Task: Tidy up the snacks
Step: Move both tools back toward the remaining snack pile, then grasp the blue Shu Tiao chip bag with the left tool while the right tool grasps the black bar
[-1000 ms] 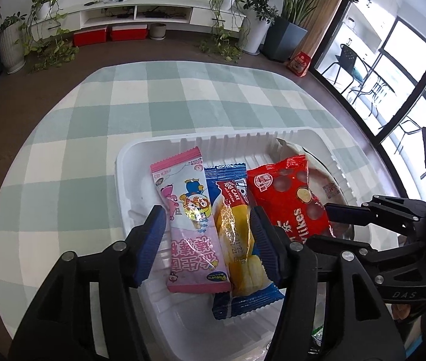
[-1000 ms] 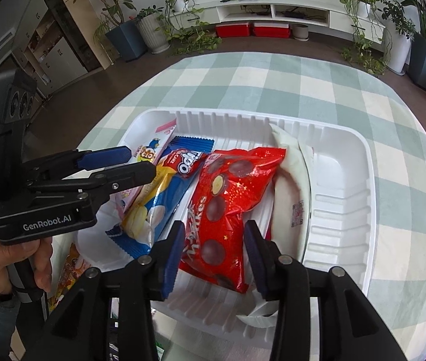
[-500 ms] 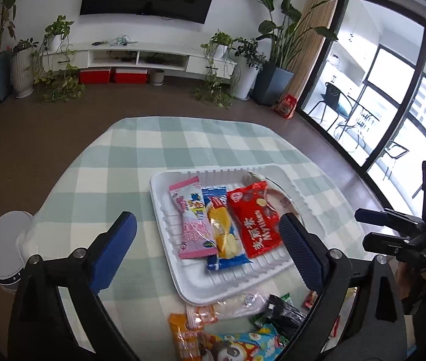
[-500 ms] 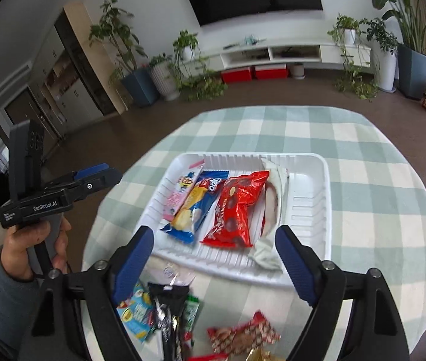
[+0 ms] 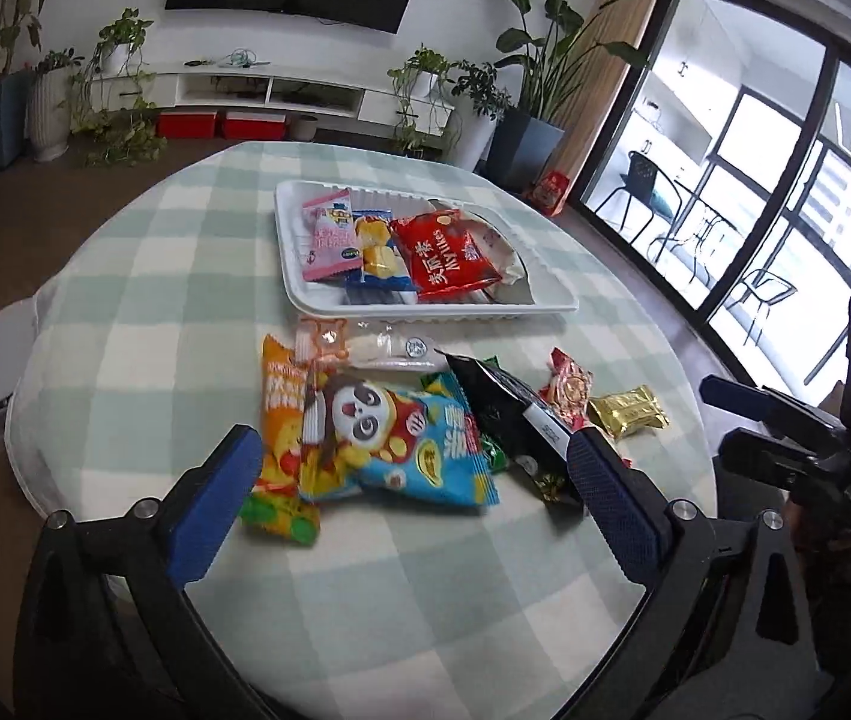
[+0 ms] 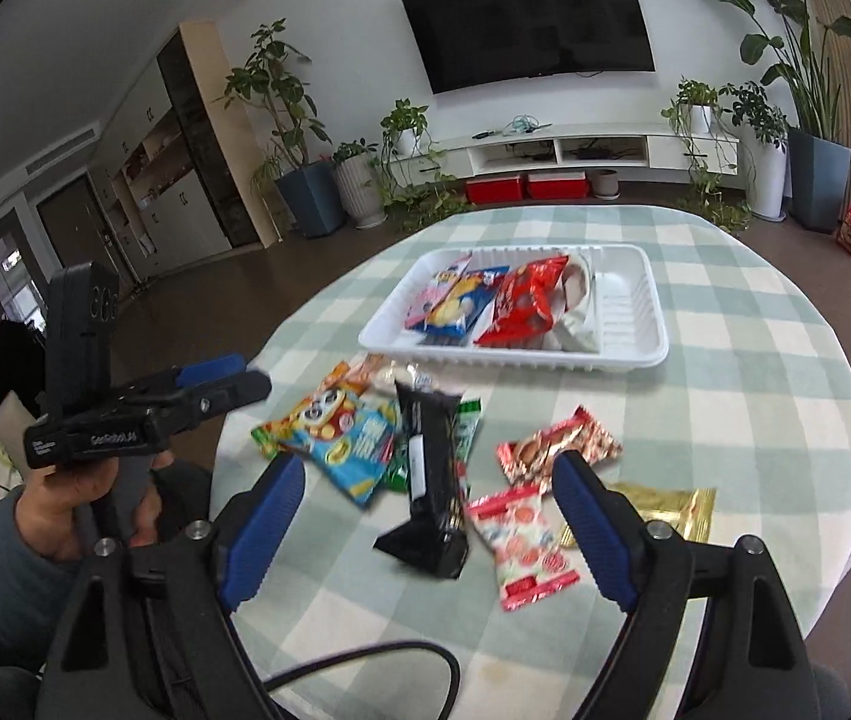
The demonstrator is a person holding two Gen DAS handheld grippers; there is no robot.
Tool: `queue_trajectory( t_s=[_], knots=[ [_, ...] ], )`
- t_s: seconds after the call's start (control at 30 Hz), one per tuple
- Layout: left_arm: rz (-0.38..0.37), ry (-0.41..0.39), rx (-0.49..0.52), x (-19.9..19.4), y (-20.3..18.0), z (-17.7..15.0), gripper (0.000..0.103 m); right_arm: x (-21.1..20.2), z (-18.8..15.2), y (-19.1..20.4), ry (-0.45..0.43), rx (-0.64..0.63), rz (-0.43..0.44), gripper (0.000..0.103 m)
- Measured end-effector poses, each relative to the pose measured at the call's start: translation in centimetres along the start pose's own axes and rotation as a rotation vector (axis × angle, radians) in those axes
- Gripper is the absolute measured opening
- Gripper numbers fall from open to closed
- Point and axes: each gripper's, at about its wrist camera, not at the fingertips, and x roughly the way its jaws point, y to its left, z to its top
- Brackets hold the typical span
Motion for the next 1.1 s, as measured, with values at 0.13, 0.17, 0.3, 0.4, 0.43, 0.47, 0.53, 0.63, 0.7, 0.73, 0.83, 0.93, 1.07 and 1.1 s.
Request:
queue_trajectory(
  t_s=[0.13,0.17,0.3,0.4,0.43,0.47,0.53,0.63,0.7,0.73,0.83,0.93,1.07,1.1],
  knots=[
    [-0.013,-0.013,-0.008,-1.4,-0.6,-1.4,0.103,1.2,-0.5,0.9,0.031,-0.022,-0.003,0.087],
    [-0.008,-0.013,0.001,-1.6,-0.8,-1.5,0.103,1.8,-0.4,1.0,0.046,-0.027,-0.01,0.087],
    [0.002,-0.016,0.036,-1.8,-1.1,-1.4,0.103,4.8,-0.1,1.3,0.138,-0.051,-0.035,0.078],
    [-0.002,-0.002,0.047,-1.4,-1.1,-1.5,0.103,7.4,0.1,1.2,0.223,-0.068,-0.055,0.066],
    [-0.002,0.0,0.054,-1.2,-1.0,-1.3,0.103,8.2,0.2,1.0,0.251,-0.061,-0.056,0.064],
    [0.002,0.004,0.066,-1.2,-1.0,-1.4,0.102,8.9,0.3,0.9,0.274,-0.053,-0.049,0.062],
    [0.001,0.013,0.08,-1.0,-0.9,-1.3,0.102,9.9,0.5,0.7,0.298,-0.052,-0.051,0.059],
    [0.005,0.03,0.087,-0.5,-0.5,-1.1,0.102,11.2,0.6,0.6,0.343,-0.07,-0.058,0.056],
    [-0.005,0.04,0.099,-0.3,-0.5,-0.9,0.101,12.0,0.5,0.4,0.372,-0.074,-0.07,0.053],
    [-0.007,0.048,0.109,-0.2,-0.6,-0.9,0.101,12.3,0.4,0.4,0.386,-0.077,-0.071,0.05],
    [-0.003,0.073,0.144,0.4,-0.8,-0.4,0.099,13.0,-0.2,0.2,0.416,-0.084,-0.075,0.038],
    [-0.008,0.095,0.2,1.0,-1.2,0.3,0.099,12.9,-0.4,0.2,0.412,-0.095,-0.081,0.032],
    [-0.018,0.117,0.364,1.9,-1.8,1.7,0.099,12.2,-0.5,-0.3,0.401,-0.062,-0.064,0.028],
    [-0.032,0.114,0.429,2.0,-2.0,2.1,0.099,11.9,-0.5,-0.4,0.397,-0.052,-0.058,0.028]
  ],
)
